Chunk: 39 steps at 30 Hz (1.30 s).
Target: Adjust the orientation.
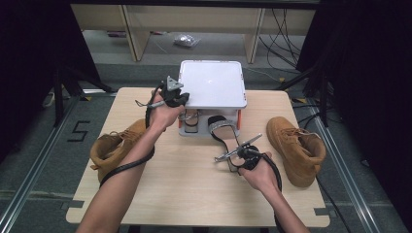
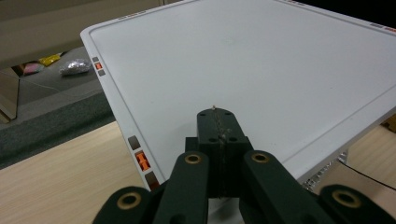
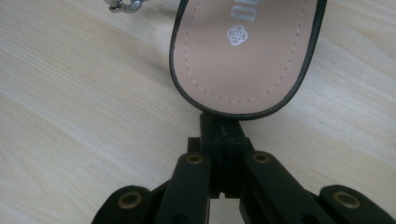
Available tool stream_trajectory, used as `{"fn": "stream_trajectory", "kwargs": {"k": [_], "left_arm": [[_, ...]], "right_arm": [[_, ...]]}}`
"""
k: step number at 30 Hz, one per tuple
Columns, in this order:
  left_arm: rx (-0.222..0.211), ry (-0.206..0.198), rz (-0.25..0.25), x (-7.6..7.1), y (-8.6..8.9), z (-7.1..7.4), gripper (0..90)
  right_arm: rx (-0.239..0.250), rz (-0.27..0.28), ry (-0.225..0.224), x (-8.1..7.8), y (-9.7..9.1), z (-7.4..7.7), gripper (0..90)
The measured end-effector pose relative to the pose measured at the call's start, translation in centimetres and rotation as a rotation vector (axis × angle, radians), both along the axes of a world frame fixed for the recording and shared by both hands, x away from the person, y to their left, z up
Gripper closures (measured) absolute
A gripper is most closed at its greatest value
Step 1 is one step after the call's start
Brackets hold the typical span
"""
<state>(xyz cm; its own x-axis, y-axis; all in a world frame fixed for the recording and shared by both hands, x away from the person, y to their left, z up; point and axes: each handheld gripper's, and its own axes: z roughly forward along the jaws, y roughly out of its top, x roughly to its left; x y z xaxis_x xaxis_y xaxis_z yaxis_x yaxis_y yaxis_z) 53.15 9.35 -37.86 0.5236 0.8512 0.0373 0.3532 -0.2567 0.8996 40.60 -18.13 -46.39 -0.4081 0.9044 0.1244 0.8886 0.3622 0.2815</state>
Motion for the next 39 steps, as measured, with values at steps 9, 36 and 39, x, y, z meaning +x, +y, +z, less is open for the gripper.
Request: {"fn": "stream_trajectory", "kwargs": {"k": [9, 36, 39], "left_arm": [[0.002, -0.001, -0.001, 0.0, 0.0, 0.0, 89.9], [-0.001, 0.001, -0.002, 0.0, 0.0, 0.0, 89.9], [0.001, -0.001, -0.002, 0.0, 0.0, 0.0, 90.0]], "right_arm": [[0.042, 0.018, -0.006, 0.2, 1.4, -0.2, 90.0], [0.116, 0.050, -0.079, 2.5, 4.0, 0.1, 90.0], [0.106, 0.012, -0.076, 2.6, 4.0, 0.4, 90.0]]}}
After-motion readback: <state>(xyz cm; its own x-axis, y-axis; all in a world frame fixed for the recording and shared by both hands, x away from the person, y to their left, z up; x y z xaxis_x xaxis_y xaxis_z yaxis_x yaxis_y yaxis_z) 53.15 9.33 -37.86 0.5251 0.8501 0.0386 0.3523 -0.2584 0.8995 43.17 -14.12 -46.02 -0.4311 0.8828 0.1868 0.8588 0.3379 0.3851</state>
